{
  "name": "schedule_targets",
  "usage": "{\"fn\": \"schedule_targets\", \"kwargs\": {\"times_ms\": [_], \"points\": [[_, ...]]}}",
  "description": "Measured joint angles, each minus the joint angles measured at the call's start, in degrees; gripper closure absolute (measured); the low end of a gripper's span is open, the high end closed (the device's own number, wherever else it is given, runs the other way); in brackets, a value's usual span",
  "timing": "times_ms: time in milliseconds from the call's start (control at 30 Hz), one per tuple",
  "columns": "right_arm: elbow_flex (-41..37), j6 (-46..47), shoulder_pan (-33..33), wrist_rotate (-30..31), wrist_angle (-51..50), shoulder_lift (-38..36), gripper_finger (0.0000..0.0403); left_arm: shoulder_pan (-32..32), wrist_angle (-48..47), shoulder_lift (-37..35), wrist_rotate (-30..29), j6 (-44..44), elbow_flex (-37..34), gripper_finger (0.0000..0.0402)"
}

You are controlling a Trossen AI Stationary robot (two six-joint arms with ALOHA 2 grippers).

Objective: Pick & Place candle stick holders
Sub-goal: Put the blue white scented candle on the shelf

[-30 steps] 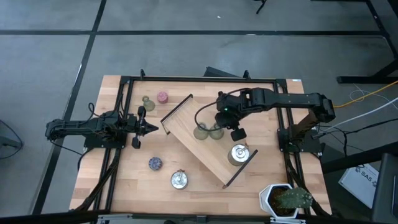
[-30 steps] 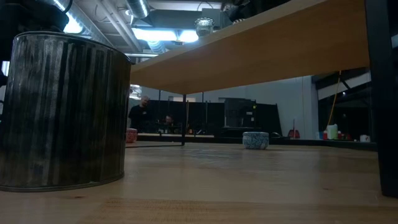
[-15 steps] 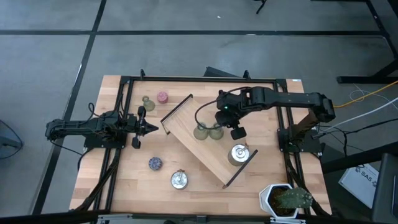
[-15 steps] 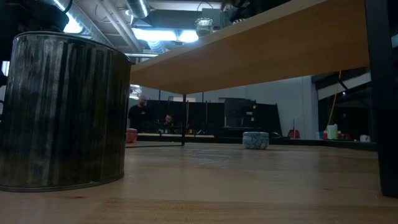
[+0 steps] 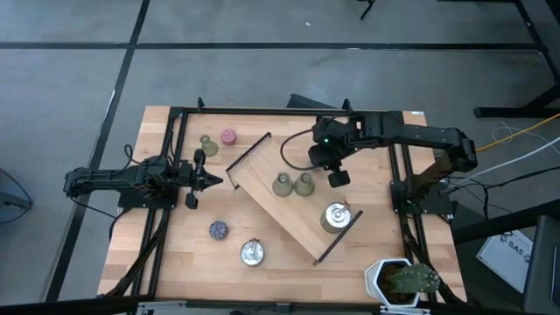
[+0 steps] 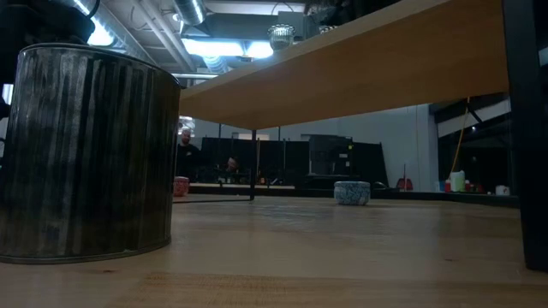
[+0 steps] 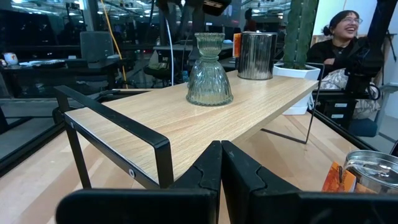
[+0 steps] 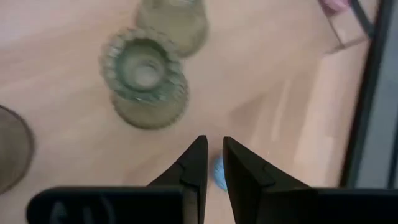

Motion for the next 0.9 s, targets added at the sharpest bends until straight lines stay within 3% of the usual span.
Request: {"fn": "schedule_targets", "kwargs": {"times_ms": [167, 900], "points": [[0.0, 0.0, -1.8, 2.5, -0.6, -1.4, 0.0351, 0.0, 0.0, 0.0, 0.0, 0.0, 0.0, 0.0398], [0.0, 0.1, -11.2, 2.1, -0.4, -0.2, 0.0351, 0.0, 0.0, 0.0, 0.0, 0.0, 0.0, 0.0398]]}}
